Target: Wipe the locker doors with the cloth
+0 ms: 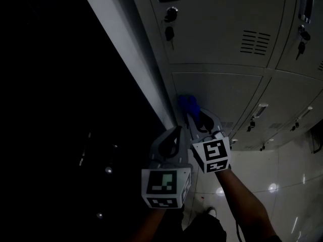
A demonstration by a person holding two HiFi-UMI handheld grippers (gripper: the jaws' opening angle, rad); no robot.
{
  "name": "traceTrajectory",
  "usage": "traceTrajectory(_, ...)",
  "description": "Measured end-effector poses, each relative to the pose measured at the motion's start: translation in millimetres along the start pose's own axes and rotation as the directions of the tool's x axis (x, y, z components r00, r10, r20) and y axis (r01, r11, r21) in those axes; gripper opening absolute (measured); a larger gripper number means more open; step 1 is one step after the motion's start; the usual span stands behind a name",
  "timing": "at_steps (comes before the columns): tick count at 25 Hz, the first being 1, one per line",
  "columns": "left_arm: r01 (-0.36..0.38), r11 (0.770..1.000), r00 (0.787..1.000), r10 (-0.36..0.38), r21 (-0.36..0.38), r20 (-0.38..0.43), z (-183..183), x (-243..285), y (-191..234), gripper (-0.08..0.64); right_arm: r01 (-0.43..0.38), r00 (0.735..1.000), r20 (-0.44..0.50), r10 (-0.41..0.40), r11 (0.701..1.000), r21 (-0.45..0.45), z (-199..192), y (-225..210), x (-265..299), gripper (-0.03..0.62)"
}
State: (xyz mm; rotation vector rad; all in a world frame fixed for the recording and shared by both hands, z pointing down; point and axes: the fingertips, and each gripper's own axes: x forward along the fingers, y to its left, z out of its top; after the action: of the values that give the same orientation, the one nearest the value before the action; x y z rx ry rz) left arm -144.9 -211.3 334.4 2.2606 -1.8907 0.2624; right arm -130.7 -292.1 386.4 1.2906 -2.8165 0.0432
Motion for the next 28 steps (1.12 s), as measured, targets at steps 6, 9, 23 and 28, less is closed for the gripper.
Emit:
traceTrajectory(6,0.023,0.999,1.000,-0.023,-0.028,0.000,-7,10,-22,0.003,0.057,0.998,-0.006,-0.057,0.998,-0.021,-5,-38,-30,0.063)
traceTrajectory(9,0.035,0.999,0.999,-0.035,-0.032,0.003,-10,16,-34,0.003,0.093,0.996,-0.006,-0.094,0.995,-0.024,-8,-62,-46,0.063)
traceTrajectory(23,0.051,0.998,0.998,-0.052,-0.022,-0.032,-32,34,-67,0.003,0.252,0.968,-0.010,-0.252,0.967,-0.028,-20,-158,-110,0.063)
traceTrajectory(28,0.041,0.999,0.999,-0.041,-0.016,-0.028,-36,33,-66,0.003,0.221,0.975,0.013,-0.221,0.975,-0.018,-14,-149,-112,0.063)
